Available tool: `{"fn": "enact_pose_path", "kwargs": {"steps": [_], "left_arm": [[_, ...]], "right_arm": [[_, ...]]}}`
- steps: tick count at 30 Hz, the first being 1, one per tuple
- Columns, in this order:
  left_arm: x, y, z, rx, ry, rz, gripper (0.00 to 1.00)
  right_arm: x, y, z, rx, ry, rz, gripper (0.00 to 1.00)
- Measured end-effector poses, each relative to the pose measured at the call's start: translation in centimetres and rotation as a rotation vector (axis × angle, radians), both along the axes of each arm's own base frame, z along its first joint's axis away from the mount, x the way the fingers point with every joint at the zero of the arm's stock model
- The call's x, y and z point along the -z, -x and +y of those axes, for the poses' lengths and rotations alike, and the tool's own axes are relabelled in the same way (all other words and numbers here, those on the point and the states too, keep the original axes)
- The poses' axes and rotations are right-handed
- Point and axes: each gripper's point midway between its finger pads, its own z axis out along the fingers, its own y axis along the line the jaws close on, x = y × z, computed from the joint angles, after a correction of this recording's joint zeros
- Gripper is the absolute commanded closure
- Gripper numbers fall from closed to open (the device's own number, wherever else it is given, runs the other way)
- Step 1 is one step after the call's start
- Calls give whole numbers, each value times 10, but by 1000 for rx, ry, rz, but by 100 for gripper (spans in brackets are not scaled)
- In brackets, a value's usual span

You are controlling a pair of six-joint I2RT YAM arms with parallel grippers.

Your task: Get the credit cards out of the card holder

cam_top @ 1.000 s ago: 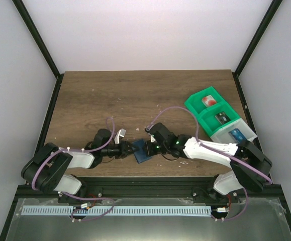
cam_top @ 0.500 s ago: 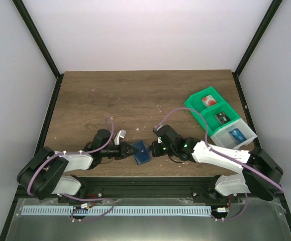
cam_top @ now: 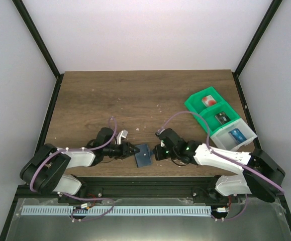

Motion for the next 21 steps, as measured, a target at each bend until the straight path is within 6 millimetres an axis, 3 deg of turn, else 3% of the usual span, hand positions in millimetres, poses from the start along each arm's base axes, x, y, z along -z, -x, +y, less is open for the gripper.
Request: {"fn": "enact_pose_path", "kwargs": {"steps": [2,5,10,14,21], "left_arm": [[0,-6,1,-9,-31,-8,40],[-8,-20,3,-40,-90,-58,36],[-27,-36,11,-86,-148,-163,33],[-21,-33,17,-89,-187,-155,32],[-6,-18,29,-97,-215,-139,34]], "right_arm": [[-2,1,1,-2,-10,2,100],[-12,3,5,-15,-53,-2,100],[-50,9,22,-60,-213,-18,100],[-67,15,40,-109,-332,2,100],[-64,15,47,-104,-361,34,100]]}}
